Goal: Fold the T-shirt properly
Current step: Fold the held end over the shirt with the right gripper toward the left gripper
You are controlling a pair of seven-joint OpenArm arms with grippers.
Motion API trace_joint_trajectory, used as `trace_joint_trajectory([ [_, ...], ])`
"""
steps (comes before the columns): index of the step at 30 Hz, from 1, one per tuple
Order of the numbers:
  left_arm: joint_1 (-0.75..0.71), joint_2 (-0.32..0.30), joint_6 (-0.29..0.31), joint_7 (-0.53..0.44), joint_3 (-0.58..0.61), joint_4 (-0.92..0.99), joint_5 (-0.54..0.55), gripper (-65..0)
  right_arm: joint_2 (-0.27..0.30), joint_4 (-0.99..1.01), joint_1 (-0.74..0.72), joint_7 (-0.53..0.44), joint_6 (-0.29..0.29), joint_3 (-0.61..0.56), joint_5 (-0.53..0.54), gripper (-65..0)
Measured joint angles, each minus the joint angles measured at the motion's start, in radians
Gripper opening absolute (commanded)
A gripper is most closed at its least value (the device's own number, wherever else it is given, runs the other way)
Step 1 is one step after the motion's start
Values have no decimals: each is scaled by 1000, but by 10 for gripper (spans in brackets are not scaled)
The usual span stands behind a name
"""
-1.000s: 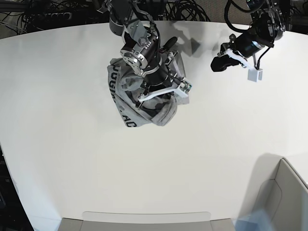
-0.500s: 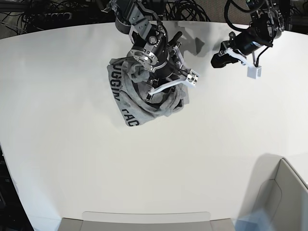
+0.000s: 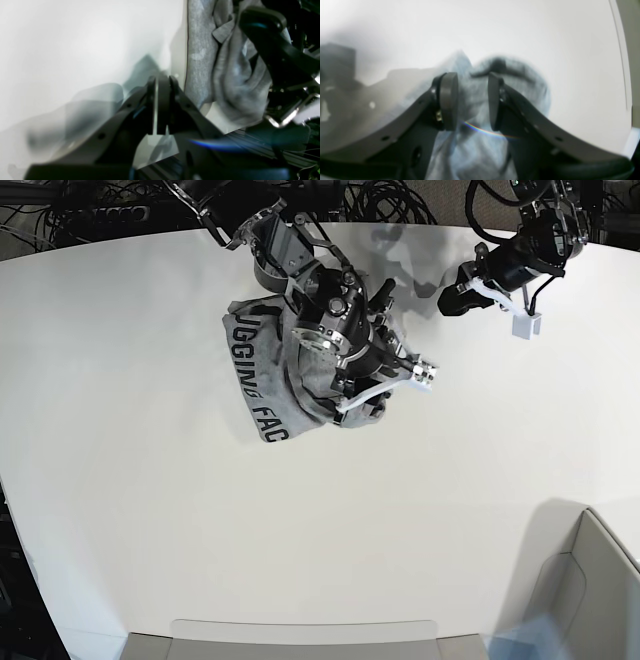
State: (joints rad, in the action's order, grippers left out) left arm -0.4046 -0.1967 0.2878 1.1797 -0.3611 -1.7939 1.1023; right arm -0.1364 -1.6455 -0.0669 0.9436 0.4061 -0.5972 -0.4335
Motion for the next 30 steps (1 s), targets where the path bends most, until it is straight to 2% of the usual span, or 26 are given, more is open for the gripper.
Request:
trace_joint_trajectory([
  [2, 0, 0, 0, 0, 0, 0, -1, -635, -1, -32, -1, -25, 1, -7, 42, -459],
  [5, 0, 0, 0, 0, 0, 0, -1, -635, 0, -88, 0, -103, 1, 5, 40, -459],
  [7, 5, 0, 0, 0, 0, 0, 0, -635, 3, -109, 3, -122, 1, 20, 37, -459],
  [12, 23, 0, 0, 4, 0, 0, -1, -635, 3, -196, 39, -41, 1, 131, 34, -459],
  [17, 55, 0, 0, -3, 0, -2, 2, -635, 60, -224, 90, -1, -2, 148, 39, -459],
  [26, 68, 0, 2, -3, 0, -2, 5, -635, 58, -38, 39, -9, -3, 146, 40, -459],
  [30, 68, 0, 3, 0, 0, -2, 6, -635, 18, 142, -67, -13, -2, 145, 39, -459],
])
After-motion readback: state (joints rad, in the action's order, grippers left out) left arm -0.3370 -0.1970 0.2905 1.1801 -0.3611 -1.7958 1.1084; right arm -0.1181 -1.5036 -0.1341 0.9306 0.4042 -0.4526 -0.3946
